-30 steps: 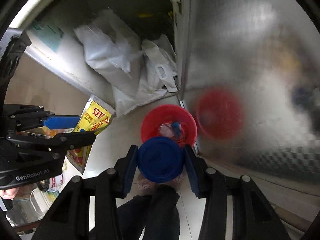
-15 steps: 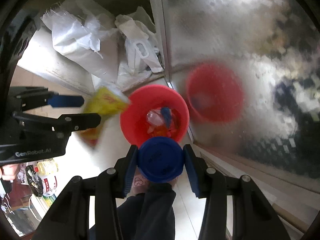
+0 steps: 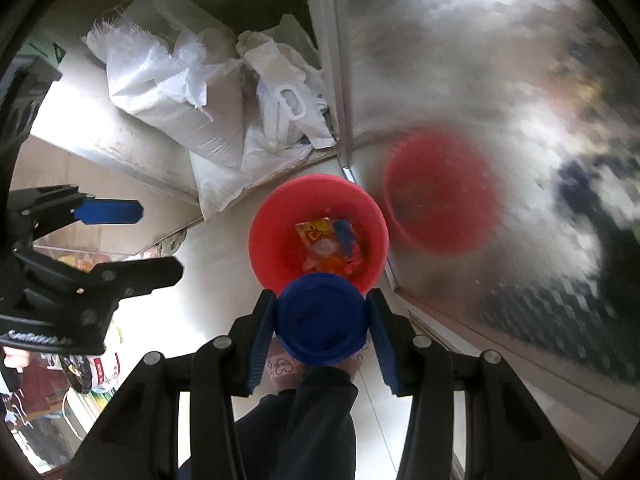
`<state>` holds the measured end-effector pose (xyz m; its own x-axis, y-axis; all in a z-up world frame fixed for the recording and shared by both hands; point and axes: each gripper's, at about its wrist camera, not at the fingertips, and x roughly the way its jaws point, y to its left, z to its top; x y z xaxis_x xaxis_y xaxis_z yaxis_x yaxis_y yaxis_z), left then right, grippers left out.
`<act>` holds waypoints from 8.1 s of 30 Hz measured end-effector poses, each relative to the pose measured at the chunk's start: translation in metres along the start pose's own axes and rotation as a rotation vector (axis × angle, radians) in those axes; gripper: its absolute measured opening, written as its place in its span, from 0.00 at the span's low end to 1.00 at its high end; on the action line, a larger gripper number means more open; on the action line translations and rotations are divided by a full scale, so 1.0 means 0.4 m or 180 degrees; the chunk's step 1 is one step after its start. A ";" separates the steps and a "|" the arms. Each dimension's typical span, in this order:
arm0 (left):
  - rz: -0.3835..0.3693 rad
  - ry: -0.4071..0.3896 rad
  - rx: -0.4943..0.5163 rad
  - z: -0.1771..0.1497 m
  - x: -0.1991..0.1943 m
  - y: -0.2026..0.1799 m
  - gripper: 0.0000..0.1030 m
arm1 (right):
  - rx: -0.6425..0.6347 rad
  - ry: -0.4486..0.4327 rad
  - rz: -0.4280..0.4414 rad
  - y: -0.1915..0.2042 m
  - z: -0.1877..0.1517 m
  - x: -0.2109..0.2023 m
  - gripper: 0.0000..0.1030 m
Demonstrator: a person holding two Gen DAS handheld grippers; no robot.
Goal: Collect trash
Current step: 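Open the left gripper to drop the yeast sachet into the red bin, then open the right gripper to drop the blue lid into the red bin, then raise both tools from the bin back toward the counter items, then grasp the brown sauce packet with the left gripper, then grasp the white wipe with the right gripper while the left gripper holds the packet, then carry the packet with the left gripper while the right gripper carries the wipe to the bin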
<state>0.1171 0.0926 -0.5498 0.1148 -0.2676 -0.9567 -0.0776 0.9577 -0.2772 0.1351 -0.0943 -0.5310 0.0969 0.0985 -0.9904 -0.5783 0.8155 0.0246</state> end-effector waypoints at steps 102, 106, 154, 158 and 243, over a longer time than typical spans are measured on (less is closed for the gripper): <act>0.0346 -0.1455 0.1083 0.446 -1.062 -0.532 1.00 | 0.0595 -0.1811 -0.0516 -0.207 0.131 -1.128 0.99; 0.0316 -0.1326 0.1216 0.545 -1.017 -0.567 1.00 | 0.0716 -0.1761 -0.0444 -0.271 0.172 -1.114 0.99; 0.0342 -0.0222 0.1439 0.838 -0.594 -0.652 0.14 | 0.1215 -0.0942 -0.0030 -0.617 0.304 -0.897 0.99; 0.0318 -0.0270 0.1271 0.820 -0.623 -0.617 0.10 | 0.1089 -0.0976 0.0027 -0.592 0.328 -0.905 0.99; 0.0372 -0.0507 0.0206 -0.029 -0.781 -0.183 0.09 | -0.0164 -0.0554 0.0032 0.213 0.091 -0.751 0.14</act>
<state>0.0754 0.1049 -0.2318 0.2643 -0.1390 -0.9544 -0.0363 0.9874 -0.1538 0.0862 -0.0338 -0.2263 0.2271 0.2073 -0.9515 -0.6202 0.7841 0.0228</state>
